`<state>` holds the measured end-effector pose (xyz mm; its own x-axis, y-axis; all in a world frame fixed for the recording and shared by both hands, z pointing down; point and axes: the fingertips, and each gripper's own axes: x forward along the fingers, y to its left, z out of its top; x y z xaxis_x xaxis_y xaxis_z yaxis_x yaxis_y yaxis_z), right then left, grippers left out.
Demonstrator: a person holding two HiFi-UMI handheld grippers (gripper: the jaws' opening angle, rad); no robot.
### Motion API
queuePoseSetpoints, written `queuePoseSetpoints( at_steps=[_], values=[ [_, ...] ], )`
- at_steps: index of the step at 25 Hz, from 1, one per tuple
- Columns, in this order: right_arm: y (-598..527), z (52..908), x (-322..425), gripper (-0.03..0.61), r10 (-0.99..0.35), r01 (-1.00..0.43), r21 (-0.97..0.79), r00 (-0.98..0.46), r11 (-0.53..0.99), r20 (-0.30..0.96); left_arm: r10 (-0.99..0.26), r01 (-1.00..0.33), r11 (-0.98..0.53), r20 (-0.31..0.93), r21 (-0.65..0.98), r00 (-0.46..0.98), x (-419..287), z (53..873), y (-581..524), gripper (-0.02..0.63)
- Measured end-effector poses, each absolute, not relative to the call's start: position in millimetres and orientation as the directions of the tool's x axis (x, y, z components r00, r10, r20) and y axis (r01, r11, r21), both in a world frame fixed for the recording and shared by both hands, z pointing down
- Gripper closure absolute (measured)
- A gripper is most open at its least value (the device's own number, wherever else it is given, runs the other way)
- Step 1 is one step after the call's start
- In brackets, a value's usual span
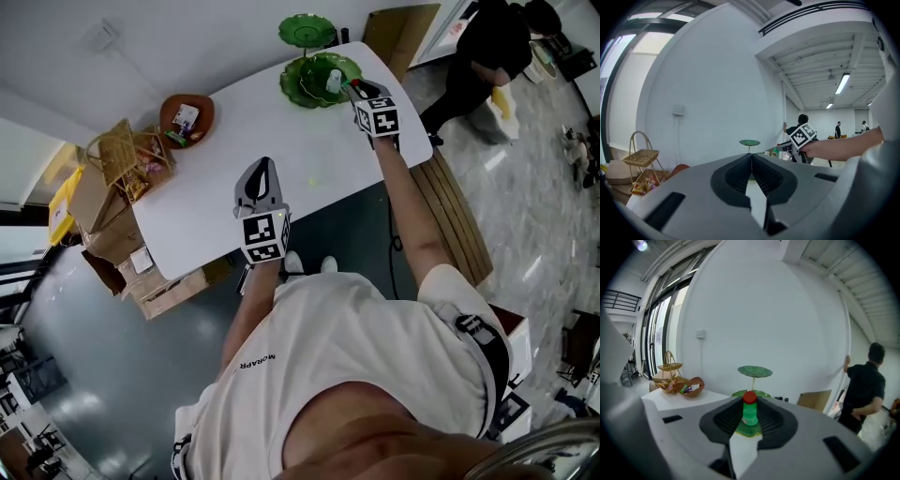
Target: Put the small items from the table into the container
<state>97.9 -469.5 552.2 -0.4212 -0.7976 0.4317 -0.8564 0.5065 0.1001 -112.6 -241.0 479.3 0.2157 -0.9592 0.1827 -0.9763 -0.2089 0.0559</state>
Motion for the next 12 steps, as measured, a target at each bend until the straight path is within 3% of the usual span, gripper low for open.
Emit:
queuePoseSetpoints(
  at_steps=[12],
  values=[
    [-516,588,110,0.482,-0.775,-0.885,0.048,-0.377,0.462,0.508,-0.962,-0.981,-0.189,0.192,0.046,0.195,-118,481,-244,0.607]
  ],
)
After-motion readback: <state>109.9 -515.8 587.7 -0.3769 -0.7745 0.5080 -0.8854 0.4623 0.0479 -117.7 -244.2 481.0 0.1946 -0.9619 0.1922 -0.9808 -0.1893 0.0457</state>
